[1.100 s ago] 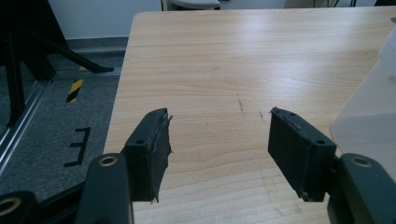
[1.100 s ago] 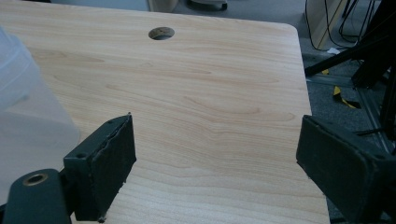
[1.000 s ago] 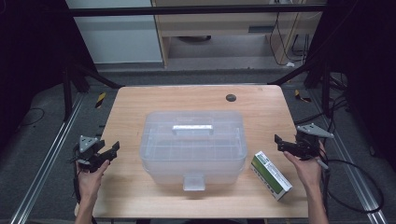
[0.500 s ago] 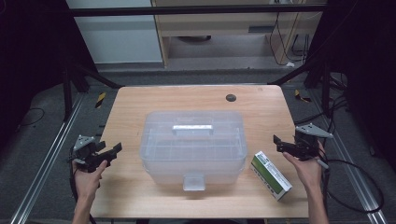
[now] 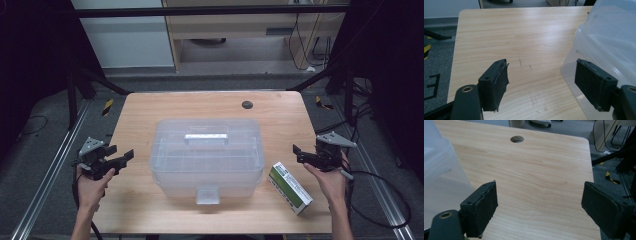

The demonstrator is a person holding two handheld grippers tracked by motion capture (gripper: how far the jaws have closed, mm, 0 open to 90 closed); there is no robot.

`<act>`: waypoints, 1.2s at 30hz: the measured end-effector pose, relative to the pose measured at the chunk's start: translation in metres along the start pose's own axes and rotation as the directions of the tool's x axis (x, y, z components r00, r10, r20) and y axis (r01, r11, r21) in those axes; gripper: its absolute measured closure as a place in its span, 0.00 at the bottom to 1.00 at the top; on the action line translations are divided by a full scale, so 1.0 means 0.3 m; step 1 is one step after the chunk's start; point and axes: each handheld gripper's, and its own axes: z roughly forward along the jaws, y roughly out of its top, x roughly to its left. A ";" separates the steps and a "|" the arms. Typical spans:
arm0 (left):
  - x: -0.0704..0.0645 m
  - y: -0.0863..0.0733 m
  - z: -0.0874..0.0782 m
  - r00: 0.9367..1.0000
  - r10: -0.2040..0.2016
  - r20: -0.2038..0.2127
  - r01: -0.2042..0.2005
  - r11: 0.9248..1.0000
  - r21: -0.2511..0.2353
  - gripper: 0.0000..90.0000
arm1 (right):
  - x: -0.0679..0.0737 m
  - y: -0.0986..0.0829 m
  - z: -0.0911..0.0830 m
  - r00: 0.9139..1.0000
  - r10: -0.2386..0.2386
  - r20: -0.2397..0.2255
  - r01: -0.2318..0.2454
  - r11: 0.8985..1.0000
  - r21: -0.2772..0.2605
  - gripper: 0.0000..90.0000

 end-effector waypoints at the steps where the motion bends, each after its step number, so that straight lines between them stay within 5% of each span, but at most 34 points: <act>1: -0.006 0.008 -0.001 1.000 0.008 0.009 -0.008 1.000 -0.003 0.29 | 0.001 -0.002 0.001 1.000 0.000 0.000 0.000 1.000 0.003 0.15; 11: -0.066 0.103 -0.026 0.994 0.097 0.043 -0.096 0.995 -0.026 0.30 | 0.014 0.007 -0.004 0.999 -0.018 -0.034 0.018 1.000 -0.006 0.16; 16: -0.102 0.162 -0.052 0.982 0.184 0.052 -0.183 0.983 -0.017 0.31 | 0.015 0.006 0.001 0.999 -0.021 -0.045 0.021 1.000 0.003 0.16; 23: -0.140 0.224 -0.080 0.966 0.253 0.053 -0.252 0.967 -0.016 0.32 | 0.016 0.005 0.002 0.999 -0.024 -0.048 0.025 1.000 0.008 0.16; 36: -0.188 0.277 -0.098 0.950 0.307 0.058 -0.305 0.952 -0.032 0.32 | 0.018 -0.003 0.011 0.998 -0.030 -0.051 0.032 0.999 0.025 0.16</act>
